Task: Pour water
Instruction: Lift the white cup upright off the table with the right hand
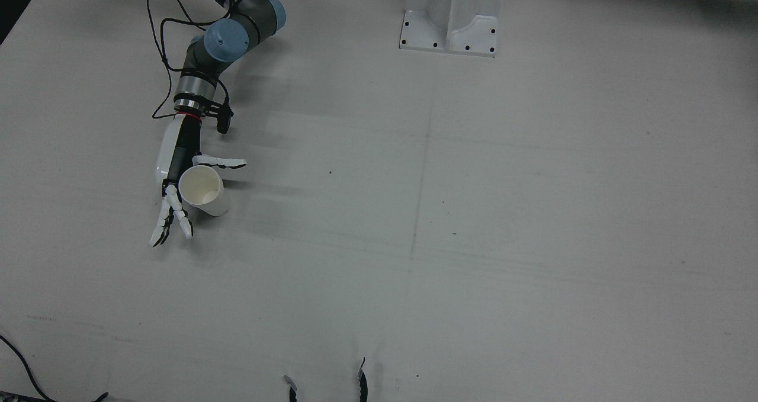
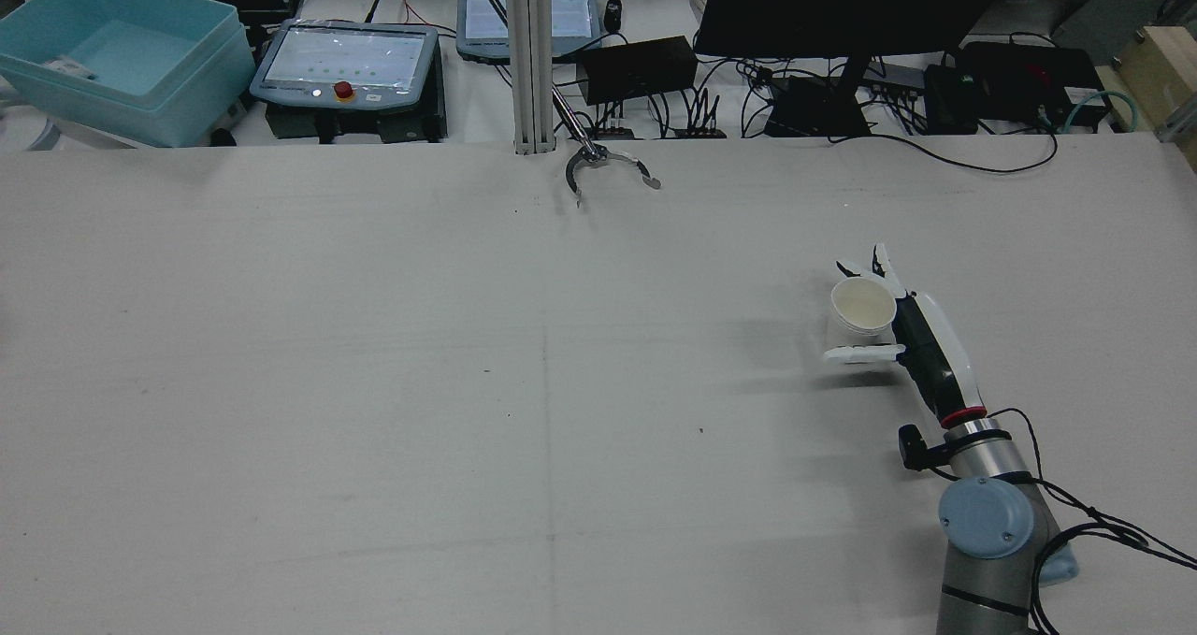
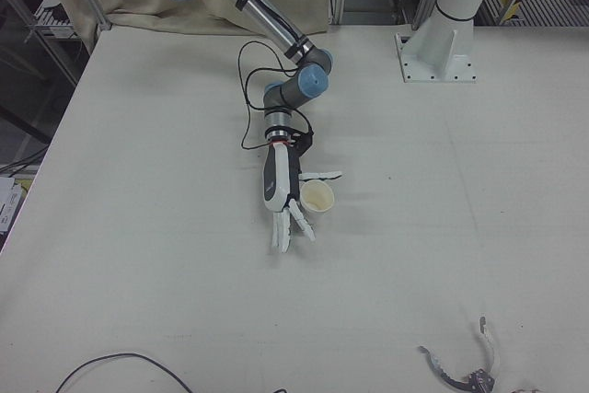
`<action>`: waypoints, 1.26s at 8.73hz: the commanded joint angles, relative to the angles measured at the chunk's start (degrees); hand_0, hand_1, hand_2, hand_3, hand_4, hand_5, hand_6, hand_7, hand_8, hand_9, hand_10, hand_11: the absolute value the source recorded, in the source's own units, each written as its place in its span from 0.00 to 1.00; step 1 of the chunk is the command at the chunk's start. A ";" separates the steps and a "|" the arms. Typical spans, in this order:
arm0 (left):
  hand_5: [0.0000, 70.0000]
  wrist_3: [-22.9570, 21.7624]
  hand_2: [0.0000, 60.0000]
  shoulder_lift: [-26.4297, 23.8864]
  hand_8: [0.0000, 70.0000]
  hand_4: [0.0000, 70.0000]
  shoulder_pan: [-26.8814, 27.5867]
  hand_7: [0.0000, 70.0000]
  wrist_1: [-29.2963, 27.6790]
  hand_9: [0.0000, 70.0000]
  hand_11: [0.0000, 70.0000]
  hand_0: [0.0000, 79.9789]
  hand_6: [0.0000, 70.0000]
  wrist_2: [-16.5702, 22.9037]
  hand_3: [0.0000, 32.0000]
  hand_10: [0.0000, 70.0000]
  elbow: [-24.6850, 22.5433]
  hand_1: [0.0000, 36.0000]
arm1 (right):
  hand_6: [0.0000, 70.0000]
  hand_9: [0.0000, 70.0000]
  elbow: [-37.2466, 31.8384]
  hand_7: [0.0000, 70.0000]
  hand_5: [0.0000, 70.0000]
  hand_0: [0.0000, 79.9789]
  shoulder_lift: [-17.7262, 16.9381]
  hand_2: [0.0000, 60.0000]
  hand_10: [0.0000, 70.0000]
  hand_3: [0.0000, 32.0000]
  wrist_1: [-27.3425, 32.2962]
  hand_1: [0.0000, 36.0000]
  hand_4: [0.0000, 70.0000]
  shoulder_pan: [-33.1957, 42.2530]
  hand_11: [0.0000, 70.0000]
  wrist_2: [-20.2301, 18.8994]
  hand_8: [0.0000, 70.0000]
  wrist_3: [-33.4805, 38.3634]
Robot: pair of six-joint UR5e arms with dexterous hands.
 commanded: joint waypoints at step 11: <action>1.00 0.63 1.00 -2.10 0.02 0.51 0.52 0.35 3.91 0.06 0.23 0.68 0.03 0.70 0.00 0.13 -6.36 1.00 | 0.48 0.78 6.15 0.67 1.00 0.65 2.15 0.93 0.19 0.00 -0.05 0.62 0.39 7.02 0.30 -1.94 0.56 -4.94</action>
